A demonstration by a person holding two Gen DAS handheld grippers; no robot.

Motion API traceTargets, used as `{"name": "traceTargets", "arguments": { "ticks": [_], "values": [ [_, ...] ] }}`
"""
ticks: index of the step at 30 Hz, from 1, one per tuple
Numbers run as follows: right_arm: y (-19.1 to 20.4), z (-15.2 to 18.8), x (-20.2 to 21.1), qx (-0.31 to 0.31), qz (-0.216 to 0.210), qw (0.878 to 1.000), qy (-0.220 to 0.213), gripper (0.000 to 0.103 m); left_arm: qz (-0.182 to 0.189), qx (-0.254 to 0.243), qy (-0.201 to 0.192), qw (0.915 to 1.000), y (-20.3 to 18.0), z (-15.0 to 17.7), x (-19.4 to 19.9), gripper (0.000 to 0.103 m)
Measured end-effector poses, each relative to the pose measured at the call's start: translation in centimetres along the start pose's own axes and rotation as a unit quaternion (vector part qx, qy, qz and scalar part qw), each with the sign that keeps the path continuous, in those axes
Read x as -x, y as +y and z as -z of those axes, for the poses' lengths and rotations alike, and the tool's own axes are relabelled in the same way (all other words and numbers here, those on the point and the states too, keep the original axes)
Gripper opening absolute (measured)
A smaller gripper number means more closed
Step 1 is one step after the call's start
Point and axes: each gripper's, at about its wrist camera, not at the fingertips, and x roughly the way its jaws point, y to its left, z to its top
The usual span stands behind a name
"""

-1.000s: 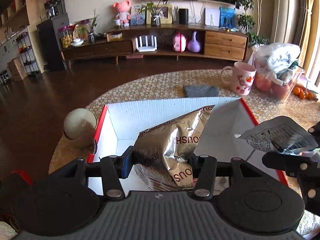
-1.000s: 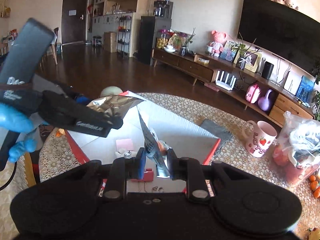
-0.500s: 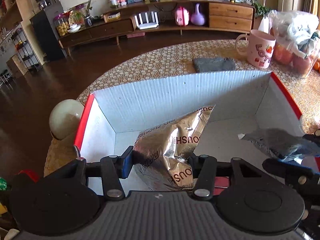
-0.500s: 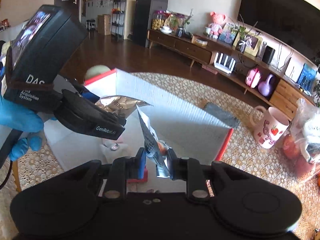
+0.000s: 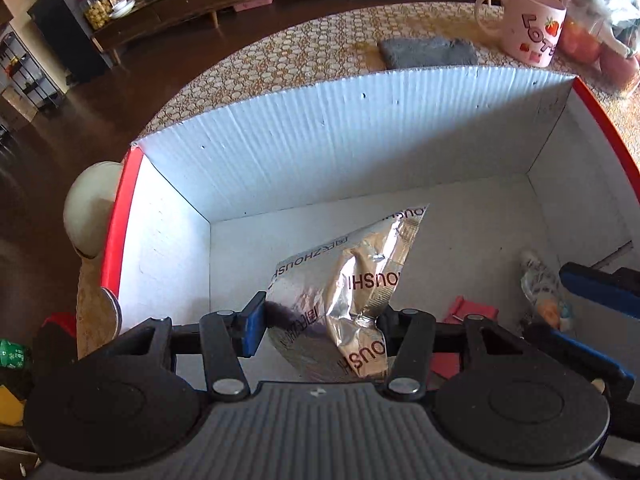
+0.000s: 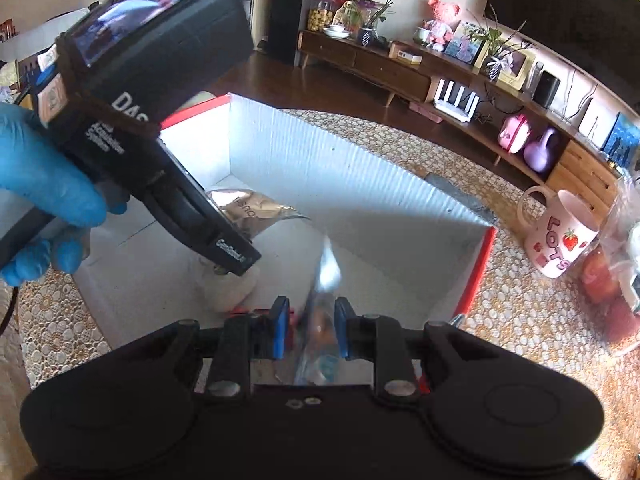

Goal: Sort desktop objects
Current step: 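Open both tools to drop the chip bag and snack packet into the box, then move both open tools back toward the remaining table items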

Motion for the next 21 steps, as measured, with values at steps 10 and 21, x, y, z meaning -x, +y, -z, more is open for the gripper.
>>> {"name": "traceTargets", "arguments": {
  "ticks": [10,21],
  "values": [
    [0.2,0.3,0.8,-0.014,-0.025,1.000,0.004,0.040,-0.007,-0.004,-0.019,0.9998,-0.2,0.0,1.1,0.079],
    [-0.3,0.2,5.1,-0.026,-0.048,0.998,-0.042,0.073,-0.005,0.030,-0.076,0.9966,-0.3,0.3,5.6,0.079]
  ]
}}
